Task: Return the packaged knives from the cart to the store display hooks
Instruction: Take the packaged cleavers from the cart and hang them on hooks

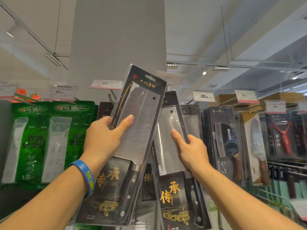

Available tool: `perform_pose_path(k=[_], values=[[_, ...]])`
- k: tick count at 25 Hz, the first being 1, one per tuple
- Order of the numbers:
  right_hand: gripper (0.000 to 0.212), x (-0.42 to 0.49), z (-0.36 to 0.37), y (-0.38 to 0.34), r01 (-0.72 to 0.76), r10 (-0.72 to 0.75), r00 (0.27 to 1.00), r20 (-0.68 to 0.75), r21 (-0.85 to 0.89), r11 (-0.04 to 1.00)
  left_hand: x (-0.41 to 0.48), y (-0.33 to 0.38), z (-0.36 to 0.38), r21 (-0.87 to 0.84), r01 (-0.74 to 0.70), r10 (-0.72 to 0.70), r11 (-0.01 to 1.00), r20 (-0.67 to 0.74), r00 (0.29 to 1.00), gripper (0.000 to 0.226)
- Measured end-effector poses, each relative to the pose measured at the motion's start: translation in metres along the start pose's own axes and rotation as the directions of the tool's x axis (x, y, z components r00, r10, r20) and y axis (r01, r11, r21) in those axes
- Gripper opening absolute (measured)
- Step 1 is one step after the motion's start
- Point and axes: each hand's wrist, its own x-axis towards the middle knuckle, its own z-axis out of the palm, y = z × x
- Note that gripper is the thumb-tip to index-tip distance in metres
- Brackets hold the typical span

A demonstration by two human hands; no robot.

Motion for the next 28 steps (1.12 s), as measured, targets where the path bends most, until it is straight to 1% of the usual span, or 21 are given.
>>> perform_pose_path(k=[2,3,5,6,7,9,11,12,14,15,17,20,22,23,25,28], values=[[0.072,0.002,0.001,0.002,-0.024,0.023,1.000,0.010,0.049,0.999,-0.001,-0.001,0.000,0.001,-0.007,0.007,1.000,-0.008,1.000,0.066],[0.077,0.002,0.002,0.005,-0.037,0.036,0.999,0.014,0.076,0.996,0.000,-0.002,0.000,-0.001,-0.007,0.007,1.000,-0.012,1.000,0.073],[0.075,0.003,0.003,0.007,-0.053,0.051,0.998,0.024,0.095,0.994,0.002,-0.005,-0.003,0.011,-0.009,0.009,1.000,-0.019,1.000,0.088],[0.073,0.003,0.003,0.007,-0.054,0.051,0.998,0.031,0.107,0.993,0.002,-0.007,-0.005,0.018,-0.011,0.011,1.000,-0.022,1.000,0.090],[0.073,0.004,0.003,0.008,-0.058,0.054,0.998,0.032,0.124,0.991,0.003,-0.008,-0.007,0.016,-0.014,0.015,1.000,-0.021,1.000,0.087],[0.071,0.008,0.004,0.008,-0.076,0.074,0.997,0.024,0.138,0.987,0.003,-0.010,-0.010,0.004,-0.014,0.014,1.000,-0.019,1.000,0.075],[0.067,0.016,0.008,0.010,-0.152,0.145,0.988,0.054,0.153,0.977,0.004,-0.014,-0.012,-0.006,-0.005,0.005,1.000,-0.021,1.000,0.069],[0.071,0.021,0.011,0.012,-0.207,0.195,0.976,0.094,0.153,0.966,0.005,-0.015,-0.012,-0.012,0.004,-0.004,1.000,-0.022,1.000,0.068],[0.091,0.031,0.018,0.017,-0.251,0.236,0.964,0.127,0.126,0.960,0.003,-0.016,-0.012,-0.015,0.013,-0.014,1.000,-0.009,1.000,0.070],[0.095,0.036,0.022,0.018,-0.251,0.235,0.963,0.133,0.113,0.961,0.002,-0.016,-0.013,-0.014,0.011,-0.011,1.000,-0.005,1.000,0.073],[0.091,0.043,0.031,0.019,-0.260,0.249,0.954,0.169,0.047,0.965,-0.002,-0.017,-0.013,-0.007,0.009,-0.009,1.000,-0.009,1.000,0.079],[0.102,0.046,0.043,0.021,-0.258,0.279,0.938,0.206,-0.121,0.958,-0.007,-0.019,-0.013,-0.001,0.026,-0.026,1.000,0.017,1.000,0.086],[0.107,0.045,0.048,0.017,-0.272,0.300,0.921,0.248,-0.140,0.952,-0.010,-0.021,-0.013,0.026,0.028,-0.029,0.999,0.028,0.999,0.093],[0.108,0.044,0.049,0.015,-0.274,0.305,0.912,0.274,-0.145,0.951,-0.011,-0.022,-0.013,0.035,0.025,-0.026,0.999,0.031,0.999,0.094],[0.102,0.040,0.049,0.015,-0.267,0.314,0.904,0.290,-0.189,0.945,-0.015,-0.023,-0.013,0.032,0.038,-0.039,0.999,0.047,0.998,0.094],[0.088,0.026,0.047,0.014,-0.237,0.311,0.922,0.230,-0.300,0.924,-0.021,-0.027,-0.009,0.003,0.075,-0.075,0.997,0.071,0.995,0.096]])
